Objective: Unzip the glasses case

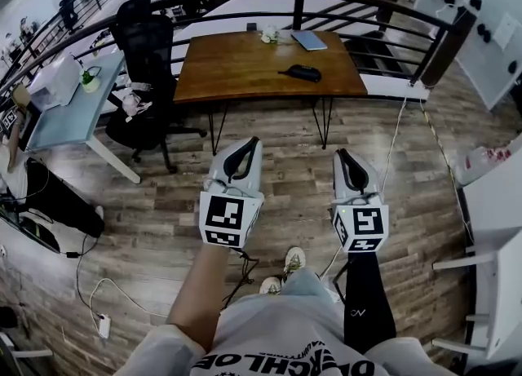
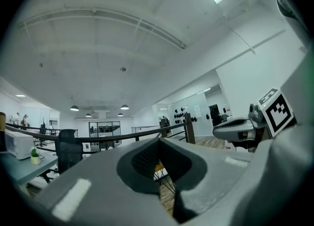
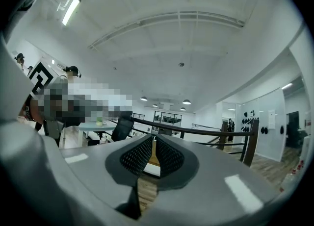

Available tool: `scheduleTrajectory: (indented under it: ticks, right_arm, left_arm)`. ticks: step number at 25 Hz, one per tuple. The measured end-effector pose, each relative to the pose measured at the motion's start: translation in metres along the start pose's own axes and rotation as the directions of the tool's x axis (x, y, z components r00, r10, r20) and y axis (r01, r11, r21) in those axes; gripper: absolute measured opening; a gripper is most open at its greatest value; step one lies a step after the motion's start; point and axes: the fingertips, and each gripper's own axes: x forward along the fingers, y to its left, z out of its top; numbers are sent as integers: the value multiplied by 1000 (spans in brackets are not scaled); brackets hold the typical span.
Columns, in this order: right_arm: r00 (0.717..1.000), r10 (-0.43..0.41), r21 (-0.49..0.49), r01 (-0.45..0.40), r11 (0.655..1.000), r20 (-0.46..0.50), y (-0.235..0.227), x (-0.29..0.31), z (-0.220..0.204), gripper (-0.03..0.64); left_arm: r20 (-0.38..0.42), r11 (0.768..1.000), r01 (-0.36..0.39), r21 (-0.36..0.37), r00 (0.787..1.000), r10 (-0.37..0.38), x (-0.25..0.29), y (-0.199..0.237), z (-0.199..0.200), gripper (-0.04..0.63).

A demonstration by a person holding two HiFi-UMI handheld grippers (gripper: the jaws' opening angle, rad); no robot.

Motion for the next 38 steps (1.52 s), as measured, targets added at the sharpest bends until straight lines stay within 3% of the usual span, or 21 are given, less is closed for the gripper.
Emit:
scheduleTrajectory:
  ticks: [8, 10, 13, 26, 38]
  right_arm:
    - [1000, 18, 8, -18, 1000, -7, -21, 47, -16, 57]
    - [1000, 24, 17, -24, 1000, -10, -33, 66, -19, 71]
    - [999, 24, 33, -23, 999, -23, -56, 96, -27, 93]
    - [998, 68, 58, -67, 996, -9, -138, 230, -38, 132]
    - [994, 106, 73, -106, 992, 5, -171, 304, -47, 156]
  left_arm:
    - [2, 1000, -1, -16, 1000, 1, 46, 12, -14, 7]
    - [5, 1000, 5, -15, 1000, -5, 66, 14, -15, 70]
    - [1, 1000, 7, -13, 1000, -7, 100, 19, -18, 87]
    - [-10, 1000, -6, -10, 1000, 6, 247, 52, -25, 87]
    - [2, 1000, -9, 27, 1000, 9, 325, 76, -28, 87]
